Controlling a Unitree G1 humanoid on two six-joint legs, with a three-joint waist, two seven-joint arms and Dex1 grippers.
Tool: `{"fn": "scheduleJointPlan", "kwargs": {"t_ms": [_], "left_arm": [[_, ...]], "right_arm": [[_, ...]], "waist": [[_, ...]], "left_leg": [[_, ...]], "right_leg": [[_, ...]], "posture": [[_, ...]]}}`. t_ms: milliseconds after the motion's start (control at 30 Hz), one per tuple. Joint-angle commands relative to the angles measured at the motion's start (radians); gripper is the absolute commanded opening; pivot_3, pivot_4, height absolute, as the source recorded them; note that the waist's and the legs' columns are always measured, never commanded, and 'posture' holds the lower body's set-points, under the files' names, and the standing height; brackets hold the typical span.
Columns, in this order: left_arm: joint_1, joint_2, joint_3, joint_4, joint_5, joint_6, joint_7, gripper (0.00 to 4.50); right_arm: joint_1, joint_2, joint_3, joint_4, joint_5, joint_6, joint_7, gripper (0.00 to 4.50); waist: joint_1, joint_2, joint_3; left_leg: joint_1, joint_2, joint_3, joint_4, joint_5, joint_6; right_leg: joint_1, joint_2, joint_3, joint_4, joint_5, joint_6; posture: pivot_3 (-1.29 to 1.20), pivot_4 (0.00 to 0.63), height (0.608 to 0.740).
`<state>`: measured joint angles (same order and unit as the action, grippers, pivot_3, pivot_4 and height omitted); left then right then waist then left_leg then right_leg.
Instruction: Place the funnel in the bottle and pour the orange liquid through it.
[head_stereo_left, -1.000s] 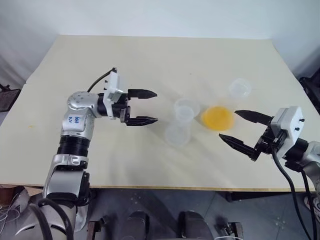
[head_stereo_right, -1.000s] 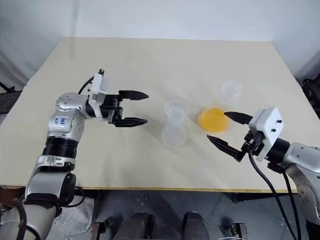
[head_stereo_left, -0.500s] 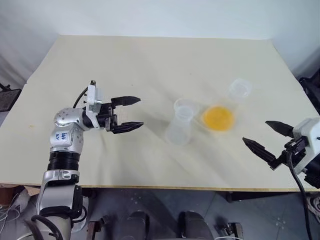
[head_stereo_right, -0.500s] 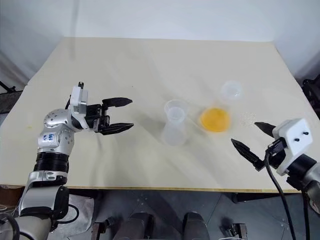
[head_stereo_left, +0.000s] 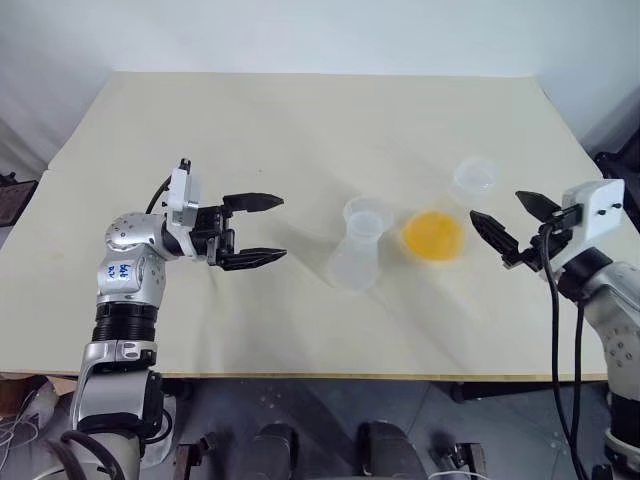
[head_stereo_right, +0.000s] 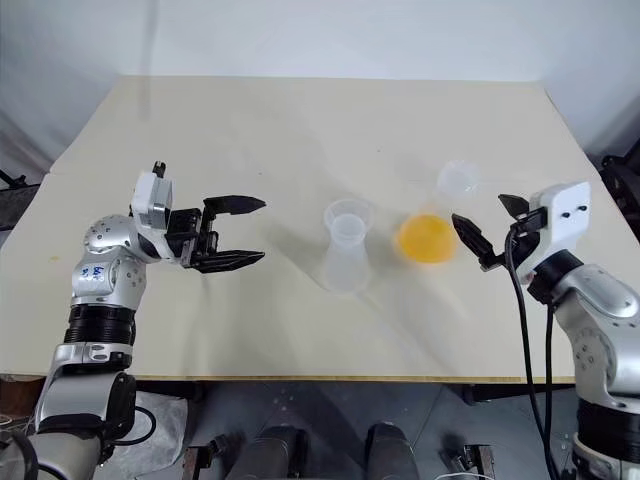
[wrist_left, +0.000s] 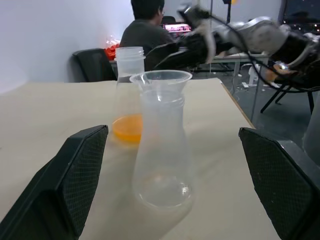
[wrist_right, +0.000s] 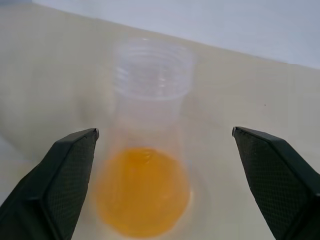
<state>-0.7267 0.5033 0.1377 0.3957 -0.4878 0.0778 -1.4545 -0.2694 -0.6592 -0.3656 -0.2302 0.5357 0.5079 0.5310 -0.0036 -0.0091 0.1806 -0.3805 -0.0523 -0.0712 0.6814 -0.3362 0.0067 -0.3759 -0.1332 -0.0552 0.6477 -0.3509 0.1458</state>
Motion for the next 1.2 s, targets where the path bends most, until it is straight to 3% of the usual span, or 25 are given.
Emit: {"fn": "scheduleJointPlan", "kwargs": {"t_ms": [33, 733, 833, 967, 1200], "left_arm": [[0.007, 0.016, 0.011, -0.058, -0.031, 0.008, -0.001, 4.46], [0.05, 0.031, 0.013, -0.147, -0.045, 0.04, 0.044, 4.46], [0.05, 0.032, 0.012, -0.147, -0.044, 0.038, 0.048, 4.5], [0.046, 0.028, 0.01, -0.141, -0.041, 0.034, 0.053, 4.5], [0.036, 0.011, -0.003, -0.134, -0.04, 0.034, 0.053, 4.5]], "right_arm": [[-0.042, 0.003, 0.003, 0.032, -0.007, -0.059, 0.035, 4.5], [-0.324, 0.077, 0.117, 0.34, -0.058, -0.147, 0.113, 4.5], [-0.337, 0.089, 0.114, 0.352, -0.054, -0.137, 0.112, 3.86], [-0.345, 0.095, 0.103, 0.349, -0.048, -0.13, 0.109, 2.52], [-0.34, 0.088, 0.102, 0.253, -0.036, -0.101, 0.097, 2.46]], "waist": [[-0.001, 0.0, 0.0], [-0.004, 0.001, 0.0], [-0.005, 0.001, 0.0], [-0.006, 0.001, 0.0], [-0.006, 0.002, 0.0]], "left_leg": [[0.0, 0.0, 0.0, 0.0, 0.0, 0.0], [0.0, 0.001, 0.0, 0.0, 0.0, 0.0], [0.0, 0.001, 0.0, 0.0, 0.0, 0.0], [0.0, 0.001, 0.0, 0.0, 0.0, 0.0], [0.0, 0.001, 0.0, 0.0, 0.0, 0.0]], "right_leg": [[0.0, 0.0, 0.0, 0.0, 0.0, 0.0], [0.0, 0.0, 0.0, 0.0, 0.0, 0.0], [0.0, 0.0, 0.0, 0.0, 0.0, 0.0], [0.0, 0.0, 0.0, 0.0, 0.0, 0.0], [-0.001, 0.0, 0.0, 0.0, 0.0, 0.0]], "posture": [[0.0, 0.15, 0.74], [0.0, 0.15, 0.74], [0.0, 0.15, 0.74], [0.0, 0.15, 0.74], [0.0, 0.15, 0.74]]}}
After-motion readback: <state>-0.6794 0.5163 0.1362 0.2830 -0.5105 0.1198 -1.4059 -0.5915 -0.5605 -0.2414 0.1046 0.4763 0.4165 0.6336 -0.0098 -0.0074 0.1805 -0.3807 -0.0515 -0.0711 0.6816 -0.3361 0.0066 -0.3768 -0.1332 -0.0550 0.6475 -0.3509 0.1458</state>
